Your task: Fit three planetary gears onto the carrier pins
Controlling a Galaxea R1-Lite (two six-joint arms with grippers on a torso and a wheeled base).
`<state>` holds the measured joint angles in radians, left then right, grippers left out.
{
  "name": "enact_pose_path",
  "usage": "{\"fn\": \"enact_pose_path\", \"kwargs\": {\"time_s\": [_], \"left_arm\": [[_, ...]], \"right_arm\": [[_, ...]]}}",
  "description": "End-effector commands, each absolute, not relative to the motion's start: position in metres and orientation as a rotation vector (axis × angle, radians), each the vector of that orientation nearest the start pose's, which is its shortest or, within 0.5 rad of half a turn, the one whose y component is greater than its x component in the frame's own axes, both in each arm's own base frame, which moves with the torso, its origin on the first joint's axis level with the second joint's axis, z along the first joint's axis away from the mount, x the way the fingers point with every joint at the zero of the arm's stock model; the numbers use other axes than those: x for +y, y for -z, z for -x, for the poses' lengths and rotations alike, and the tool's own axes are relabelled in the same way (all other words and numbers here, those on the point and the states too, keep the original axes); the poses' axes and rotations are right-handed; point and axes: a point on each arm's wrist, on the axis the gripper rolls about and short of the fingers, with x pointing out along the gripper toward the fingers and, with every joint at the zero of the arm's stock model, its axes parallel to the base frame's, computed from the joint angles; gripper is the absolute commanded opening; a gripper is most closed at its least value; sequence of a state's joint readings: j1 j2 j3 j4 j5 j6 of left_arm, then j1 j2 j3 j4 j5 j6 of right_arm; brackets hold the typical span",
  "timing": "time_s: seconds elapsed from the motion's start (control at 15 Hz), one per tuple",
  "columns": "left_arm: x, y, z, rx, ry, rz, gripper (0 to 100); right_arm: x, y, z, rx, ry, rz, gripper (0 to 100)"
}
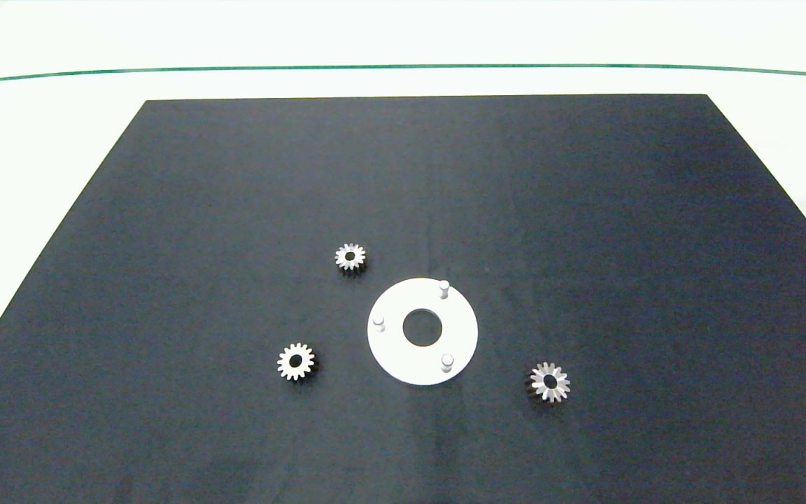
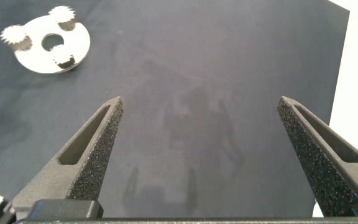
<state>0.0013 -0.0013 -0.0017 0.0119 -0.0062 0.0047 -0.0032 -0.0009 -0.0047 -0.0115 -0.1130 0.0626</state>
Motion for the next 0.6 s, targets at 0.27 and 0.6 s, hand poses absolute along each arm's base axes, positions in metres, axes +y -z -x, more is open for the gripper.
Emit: {"fn": "enact_pose_path", "kwargs": {"time_s": [0.27,0.6], "left_arm": [[-0.0003,-0.0749,0.0230,0.010,0.019,-0.031,100],[-0.0003,-0.0749,0.0230,0.010,0.017,-0.032,100]], "right_arm": [[-0.0025,-0.0780,0.0233,-0.020,0.116,-0.059,100],[-0.0025,-0.0779,0.0233,-0.018,0.116,-0.054,100]]}}
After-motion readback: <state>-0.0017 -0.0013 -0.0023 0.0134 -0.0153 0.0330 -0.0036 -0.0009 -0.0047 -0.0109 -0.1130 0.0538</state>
